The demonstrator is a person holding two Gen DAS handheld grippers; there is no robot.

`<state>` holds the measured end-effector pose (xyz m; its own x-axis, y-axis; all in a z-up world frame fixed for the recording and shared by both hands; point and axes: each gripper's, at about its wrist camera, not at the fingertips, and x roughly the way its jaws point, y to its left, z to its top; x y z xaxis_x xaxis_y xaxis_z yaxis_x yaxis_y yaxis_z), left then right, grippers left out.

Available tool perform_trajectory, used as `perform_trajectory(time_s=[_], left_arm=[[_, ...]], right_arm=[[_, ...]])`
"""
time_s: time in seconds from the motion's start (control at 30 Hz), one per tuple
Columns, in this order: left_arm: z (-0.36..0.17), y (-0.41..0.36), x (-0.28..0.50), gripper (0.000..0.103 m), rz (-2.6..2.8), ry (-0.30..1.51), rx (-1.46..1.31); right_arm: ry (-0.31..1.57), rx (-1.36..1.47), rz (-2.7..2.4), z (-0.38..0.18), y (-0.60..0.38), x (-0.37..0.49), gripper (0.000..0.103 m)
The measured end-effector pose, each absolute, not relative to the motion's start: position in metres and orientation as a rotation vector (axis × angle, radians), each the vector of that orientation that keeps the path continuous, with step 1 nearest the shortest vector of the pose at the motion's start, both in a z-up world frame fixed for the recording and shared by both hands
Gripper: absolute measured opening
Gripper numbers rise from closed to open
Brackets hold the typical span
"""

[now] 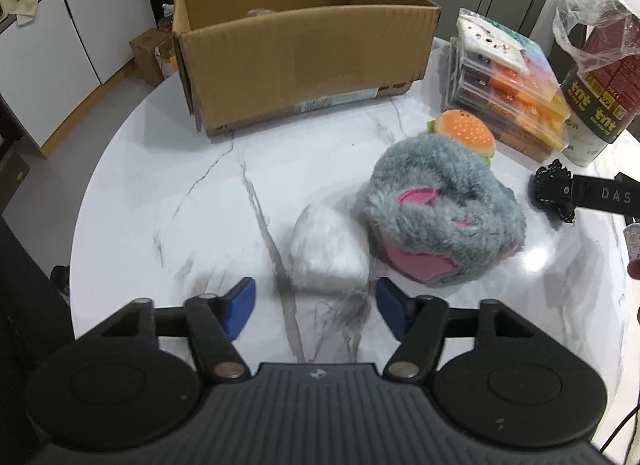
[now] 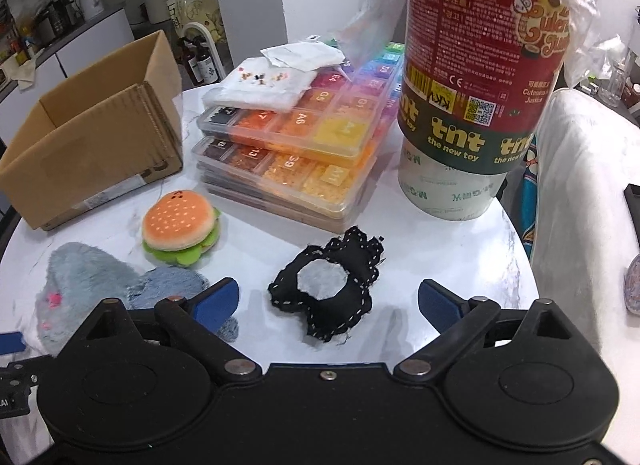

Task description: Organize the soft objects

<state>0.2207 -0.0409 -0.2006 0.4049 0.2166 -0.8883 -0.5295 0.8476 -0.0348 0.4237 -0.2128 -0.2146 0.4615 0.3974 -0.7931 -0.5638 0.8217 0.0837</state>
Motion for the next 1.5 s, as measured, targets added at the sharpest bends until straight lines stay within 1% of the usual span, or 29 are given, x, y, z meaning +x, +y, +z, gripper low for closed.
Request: perform_trajectory(time_s=[0.07, 0.1, 0.13, 0.17, 0.2, 0.23, 0.27, 0.3, 0.33, 0.37, 0.43, 0.5, 0.6, 0.8, 0.83, 0.9, 1.0, 1.03, 1.07, 1.1, 1.13, 1.17, 1.5], left_arm=[[-0.204, -0.038, 0.220, 0.045, 0.481, 1.067, -0.344], [-0.204, -0.037, 0.219, 0.042, 0.486, 1.061, -0.336], [-0.204, -0.036, 0.218, 0.032, 0.486, 1.061, -0.332], [-0.203, -0.034, 0.218, 0.024, 0.485, 1.058, -0.334], [-0.203, -0.032, 0.217, 0.019, 0.484, 1.058, -0.340], [-0.203, -0.029, 0.216, 0.011, 0.482, 1.062, -0.349], [-0.202, -0.026, 0.216, 0.005, 0.481, 1.064, -0.360], [-0.202, -0.023, 0.215, 0.003, 0.481, 1.066, -0.372], [-0.202, -0.019, 0.213, 0.001, 0.480, 1.066, -0.384], [-0.201, -0.016, 0.212, 0.000, 0.480, 1.063, -0.396], [-0.198, -0.010, 0.209, 0.000, 0.478, 1.054, -0.411], [-0.193, -0.003, 0.207, 0.000, 0.479, 1.044, -0.424], [-0.185, 0.007, 0.205, 0.000, 0.482, 1.026, -0.436], [-0.181, 0.020, 0.206, 0.000, 0.455, 1.037, -0.449], [-0.181, 0.021, 0.206, 0.004, 0.455, 1.041, -0.453], [-0.179, 0.023, 0.206, 0.004, 0.439, 1.042, -0.464], [-0.178, 0.024, 0.209, 0.014, 0.425, 1.051, -0.473], [-0.179, 0.025, 0.211, 0.025, 0.426, 1.054, -0.477], [-0.179, 0.025, 0.212, 0.038, 0.429, 1.054, -0.481], [-0.179, 0.025, 0.213, 0.044, 0.434, 1.050, -0.484], [-0.178, 0.025, 0.214, 0.053, 0.438, 1.041, -0.487], [-0.178, 0.026, 0.214, 0.057, 0.440, 1.033, -0.487], [-0.187, 0.024, 0.234, 0.059, 0.444, 1.034, -0.481]], right_arm=[[0.918, -0.208, 0.591, -0.217, -0.212, 0.427, 0.095], [0.921, -0.215, 0.587, -0.218, -0.210, 0.429, 0.095], [0.923, -0.219, 0.585, -0.220, -0.210, 0.430, 0.094], [0.926, -0.221, 0.583, -0.221, -0.209, 0.430, 0.092], [0.931, -0.221, 0.582, -0.222, -0.208, 0.431, 0.090], [0.933, -0.222, 0.582, -0.222, -0.208, 0.431, 0.089], [0.937, -0.224, 0.577, -0.223, -0.207, 0.431, 0.085], [0.945, -0.224, 0.572, -0.224, -0.207, 0.432, 0.080], [0.957, -0.221, 0.569, -0.225, -0.207, 0.432, 0.076], [0.969, -0.215, 0.572, -0.226, -0.207, 0.433, 0.070], [0.964, -0.236, 0.566, -0.226, -0.206, 0.430, 0.064], [0.966, -0.247, 0.559, -0.224, -0.206, 0.427, 0.049], [0.998, -0.198, 0.567, -0.221, -0.206, 0.426, 0.041], [1.011, -0.188, 0.563, -0.215, -0.210, 0.416, 0.040], [1.010, -0.180, 0.562, -0.214, -0.211, 0.415, 0.040], [1.006, -0.167, 0.564, -0.209, -0.216, 0.411, 0.040], [1.010, -0.156, 0.560, -0.205, -0.222, 0.406, 0.040], [1.012, -0.155, 0.558, -0.204, -0.224, 0.404, 0.040], [1.013, -0.155, 0.559, -0.204, -0.224, 0.403, 0.039], [1.016, -0.155, 0.564, -0.204, -0.224, 0.402, 0.039], [1.018, -0.156, 0.568, -0.205, -0.224, 0.400, 0.039], [1.020, -0.160, 0.570, -0.205, -0.224, 0.398, 0.039], [1.017, -0.150, 0.564, -0.200, -0.232, 0.381, 0.039]])
